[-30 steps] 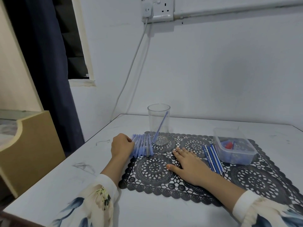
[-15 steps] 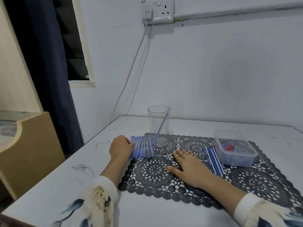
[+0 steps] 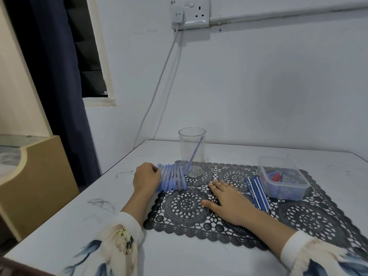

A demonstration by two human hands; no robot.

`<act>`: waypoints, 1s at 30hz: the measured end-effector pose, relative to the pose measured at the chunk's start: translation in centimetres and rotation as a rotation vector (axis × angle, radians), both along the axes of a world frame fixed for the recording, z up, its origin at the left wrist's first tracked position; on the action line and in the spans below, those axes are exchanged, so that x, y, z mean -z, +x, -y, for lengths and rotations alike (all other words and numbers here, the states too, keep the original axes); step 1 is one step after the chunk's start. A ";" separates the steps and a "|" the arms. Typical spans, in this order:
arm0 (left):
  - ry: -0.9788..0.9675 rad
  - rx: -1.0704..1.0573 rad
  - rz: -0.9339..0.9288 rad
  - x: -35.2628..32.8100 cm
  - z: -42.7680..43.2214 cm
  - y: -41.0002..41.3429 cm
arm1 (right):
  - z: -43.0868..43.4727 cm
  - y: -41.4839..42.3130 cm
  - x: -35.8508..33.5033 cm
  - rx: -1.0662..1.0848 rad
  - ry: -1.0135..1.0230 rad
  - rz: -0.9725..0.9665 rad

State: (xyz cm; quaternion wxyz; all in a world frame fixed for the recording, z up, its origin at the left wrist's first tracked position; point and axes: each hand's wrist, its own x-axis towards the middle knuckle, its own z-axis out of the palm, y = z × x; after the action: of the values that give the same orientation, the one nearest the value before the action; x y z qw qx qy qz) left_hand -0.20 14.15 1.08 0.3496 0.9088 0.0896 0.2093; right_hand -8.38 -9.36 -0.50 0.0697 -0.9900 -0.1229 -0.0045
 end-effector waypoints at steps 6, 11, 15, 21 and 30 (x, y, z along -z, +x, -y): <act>-0.071 0.120 0.227 -2.0 0.2 -1.4 | 0.0 -0.2 -0.2 -0.005 -0.001 -0.005; -0.128 0.205 0.377 -5.8 1.8 -2.1 | 0.0 -0.3 -0.1 -0.004 0.000 0.003; -0.059 0.286 0.410 -10.1 3.5 -0.3 | 0.1 -0.2 0.0 -0.002 -0.005 0.000; 0.257 0.455 0.095 -14.3 6.6 4.2 | 0.1 -0.3 -0.1 -0.003 0.002 -0.007; 0.568 0.649 -0.393 -14.9 9.5 6.8 | 0.1 -0.2 -0.2 -0.013 0.036 -0.019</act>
State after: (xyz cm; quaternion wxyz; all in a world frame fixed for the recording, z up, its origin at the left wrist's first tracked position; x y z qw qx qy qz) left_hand 6.56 4.68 16.01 0.1108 0.9719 -0.1951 -0.0706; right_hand -8.55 -9.51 -0.34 0.0890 -0.9877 -0.1284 0.0033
